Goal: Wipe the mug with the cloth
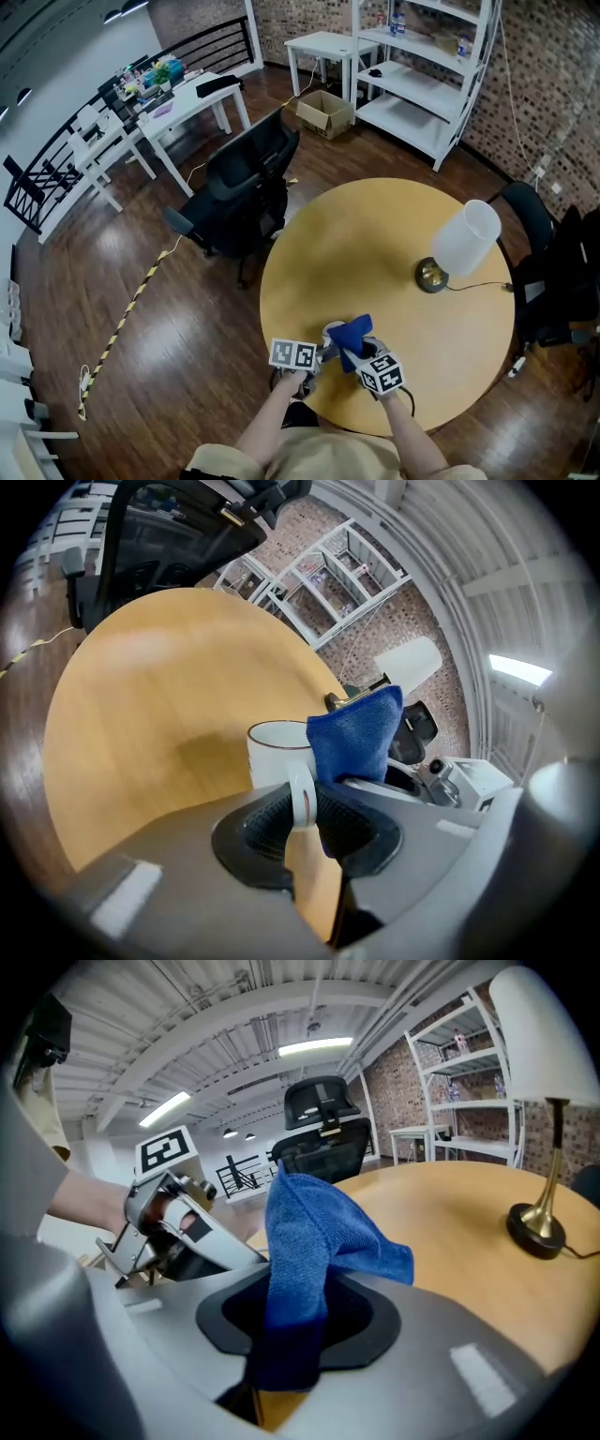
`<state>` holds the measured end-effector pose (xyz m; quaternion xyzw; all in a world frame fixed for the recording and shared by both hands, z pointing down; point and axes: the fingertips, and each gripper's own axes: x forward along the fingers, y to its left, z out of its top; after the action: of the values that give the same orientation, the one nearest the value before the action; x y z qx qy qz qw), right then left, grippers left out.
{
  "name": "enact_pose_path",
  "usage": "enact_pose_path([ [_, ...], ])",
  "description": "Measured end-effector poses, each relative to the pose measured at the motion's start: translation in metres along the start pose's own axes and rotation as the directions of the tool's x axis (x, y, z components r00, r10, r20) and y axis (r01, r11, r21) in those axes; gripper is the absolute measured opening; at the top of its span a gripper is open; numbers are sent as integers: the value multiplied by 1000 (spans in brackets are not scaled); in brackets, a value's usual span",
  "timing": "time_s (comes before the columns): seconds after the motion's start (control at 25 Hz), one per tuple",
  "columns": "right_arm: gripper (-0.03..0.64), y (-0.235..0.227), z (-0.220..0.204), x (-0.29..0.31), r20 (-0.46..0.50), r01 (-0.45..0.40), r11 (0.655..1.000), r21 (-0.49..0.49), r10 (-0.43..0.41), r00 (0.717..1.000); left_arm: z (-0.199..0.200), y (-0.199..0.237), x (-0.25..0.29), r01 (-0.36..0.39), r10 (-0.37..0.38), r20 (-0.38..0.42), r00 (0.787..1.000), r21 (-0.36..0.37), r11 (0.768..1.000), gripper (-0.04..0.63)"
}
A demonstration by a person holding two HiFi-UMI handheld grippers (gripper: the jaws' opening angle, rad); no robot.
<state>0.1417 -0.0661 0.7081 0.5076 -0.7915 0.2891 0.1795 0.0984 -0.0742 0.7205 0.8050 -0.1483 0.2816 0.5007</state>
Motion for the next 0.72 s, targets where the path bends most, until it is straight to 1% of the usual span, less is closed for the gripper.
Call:
enact_pose_path([
  [0.08, 127, -11, -7, 0, 0, 17, 998, 57, -17, 1000, -2, -1, 0, 10, -10, -7, 1000, 35, 999, 60],
  [0.16, 127, -17, -10, 0, 13, -4, 993, 118, 2, 1000, -4, -1, -1, 23, -22, -13, 1000, 66, 998, 60],
  [0.28, 127, -25, -13, 0, 12, -5, 988, 154, 3, 1000, -6, -2, -2, 42, -39, -27, 999, 116, 992, 61],
  [0.36, 124, -34, -17, 1, -2, 14, 983, 181, -14, 1000, -9, -4, -3, 51, -44, -45, 998, 171, 984, 60],
  [0.44, 120, -42, -22, 2, -21, 25, 979, 202, -21, 1000, -12, -8, -4, 55, -40, -66, 997, 253, 966, 60],
  [0.52, 116, -46, -25, 3, -35, 8, 974, 227, 0, 999, -13, -12, -5, 56, -31, -81, 996, 332, 941, 60],
  [0.64, 112, -45, -27, 5, -36, -71, 955, 288, 85, 996, -15, -13, -7, 57, -18, -100, 995, 411, 910, 60],
  [0.68, 110, -44, -27, 6, -34, -107, 946, 307, 123, 992, -16, -13, -8, 55, -7, -107, 994, 446, 893, 60],
  [0.72, 110, -42, -27, 6, -32, -144, 935, 323, 163, 986, -17, -12, -10, 51, 5, -114, 994, 486, 872, 60],
])
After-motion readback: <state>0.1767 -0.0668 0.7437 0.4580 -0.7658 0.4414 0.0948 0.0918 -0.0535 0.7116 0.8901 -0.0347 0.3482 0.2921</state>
